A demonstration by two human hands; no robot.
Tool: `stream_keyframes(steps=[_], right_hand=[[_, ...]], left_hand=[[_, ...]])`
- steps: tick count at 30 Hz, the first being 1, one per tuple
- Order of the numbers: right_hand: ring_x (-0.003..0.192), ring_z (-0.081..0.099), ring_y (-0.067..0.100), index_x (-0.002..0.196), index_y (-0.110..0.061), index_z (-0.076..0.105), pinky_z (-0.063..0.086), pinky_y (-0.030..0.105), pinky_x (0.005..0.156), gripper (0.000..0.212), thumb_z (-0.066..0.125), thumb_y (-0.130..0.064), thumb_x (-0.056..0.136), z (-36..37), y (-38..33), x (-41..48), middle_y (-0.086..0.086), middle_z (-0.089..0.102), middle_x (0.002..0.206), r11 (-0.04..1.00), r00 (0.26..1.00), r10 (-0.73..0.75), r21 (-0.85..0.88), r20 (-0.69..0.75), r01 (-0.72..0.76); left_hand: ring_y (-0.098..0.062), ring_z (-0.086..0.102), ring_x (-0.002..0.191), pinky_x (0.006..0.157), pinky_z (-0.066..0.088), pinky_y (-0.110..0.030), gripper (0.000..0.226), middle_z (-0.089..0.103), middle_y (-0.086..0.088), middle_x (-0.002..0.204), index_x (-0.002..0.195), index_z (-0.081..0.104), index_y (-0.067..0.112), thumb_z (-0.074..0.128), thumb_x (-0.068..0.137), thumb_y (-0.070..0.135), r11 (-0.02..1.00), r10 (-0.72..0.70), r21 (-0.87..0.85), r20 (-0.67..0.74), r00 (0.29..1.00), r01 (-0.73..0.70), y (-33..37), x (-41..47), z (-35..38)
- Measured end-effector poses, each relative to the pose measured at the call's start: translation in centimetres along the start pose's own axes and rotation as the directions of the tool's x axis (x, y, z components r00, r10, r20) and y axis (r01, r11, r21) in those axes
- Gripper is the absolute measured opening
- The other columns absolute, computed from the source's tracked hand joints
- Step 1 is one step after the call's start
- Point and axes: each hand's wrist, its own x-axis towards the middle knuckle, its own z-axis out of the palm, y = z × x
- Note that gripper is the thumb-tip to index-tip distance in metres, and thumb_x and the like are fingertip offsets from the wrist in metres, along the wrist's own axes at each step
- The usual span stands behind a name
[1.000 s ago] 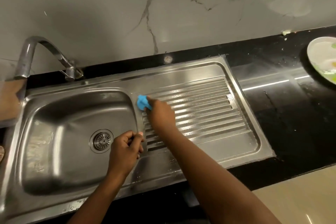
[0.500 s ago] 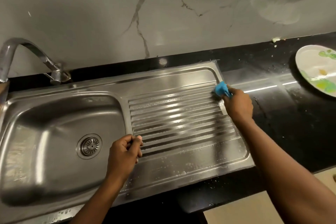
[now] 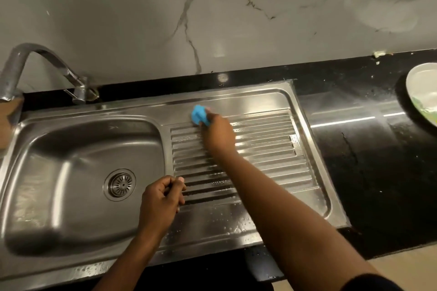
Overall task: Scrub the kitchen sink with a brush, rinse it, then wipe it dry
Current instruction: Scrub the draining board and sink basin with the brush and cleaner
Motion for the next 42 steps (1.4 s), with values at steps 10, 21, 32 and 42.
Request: stream_keyframes(steps=[10, 21, 32, 42], right_hand=[[0.085, 0.073, 0.023, 0.119, -0.021, 0.073, 0.061, 0.039, 0.077, 0.027, 0.07, -0.036, 0.097, -10.1, 8.4, 3.9, 0.004, 0.078, 0.097, 0.979, 0.984, 0.147, -0.125, -0.104, -0.159], [0.078, 0.065, 0.009, 0.11, -0.025, 0.069, 0.046, 0.021, 0.062, 0.012, 0.065, -0.033, 0.102, -4.1, 2.5, 3.0, -0.008, 0.068, 0.089, 0.992, 0.987, 0.126, 0.022, -0.102, -0.125], [0.078, 0.063, 0.011, 0.123, -0.02, 0.069, 0.045, 0.025, 0.065, 0.027, 0.065, -0.035, 0.101, -8.9, 6.2, 5.9, -0.002, 0.072, 0.099, 0.987, 0.988, 0.095, -0.12, -0.118, -0.109], [0.085, 0.069, 0.015, 0.117, -0.017, 0.068, 0.053, 0.029, 0.07, 0.018, 0.063, -0.027, 0.102, -6.4, 5.5, 6.5, -0.003, 0.071, 0.096, 0.973, 0.954, 0.232, 0.05, -0.187, -0.227]], left_hand=[[-0.018, 0.058, 0.052, 0.057, 0.048, -0.035, 0.03, 0.066, -0.009, 0.06, 0.076, 0.072, 0.01, 0.064, 0.102, 0.022, 1.0, 0.03, -0.002, 0.002, 1.0, -0.03, 0.6, 0.8, 0.6], [-0.019, 0.058, 0.054, 0.057, 0.05, -0.036, 0.03, 0.066, -0.009, 0.061, 0.078, 0.071, 0.009, 0.063, 0.103, 0.025, 1.0, 0.027, 0.011, 0.034, 0.999, -0.027, 0.8, 0.8, 0.8], [-0.018, 0.058, 0.053, 0.057, 0.05, -0.037, 0.031, 0.067, -0.009, 0.061, 0.078, 0.07, 0.009, 0.063, 0.103, 0.025, 1.0, 0.022, -0.003, -0.023, 0.999, -0.022, 0.6, 1.2, 0.2], [-0.021, 0.06, 0.053, 0.058, 0.053, -0.04, 0.028, 0.067, -0.01, 0.063, 0.081, 0.072, 0.01, 0.063, 0.103, 0.025, 1.0, 0.011, 0.006, -0.038, 0.999, -0.011, 0.7, 1.8, 0.0]])
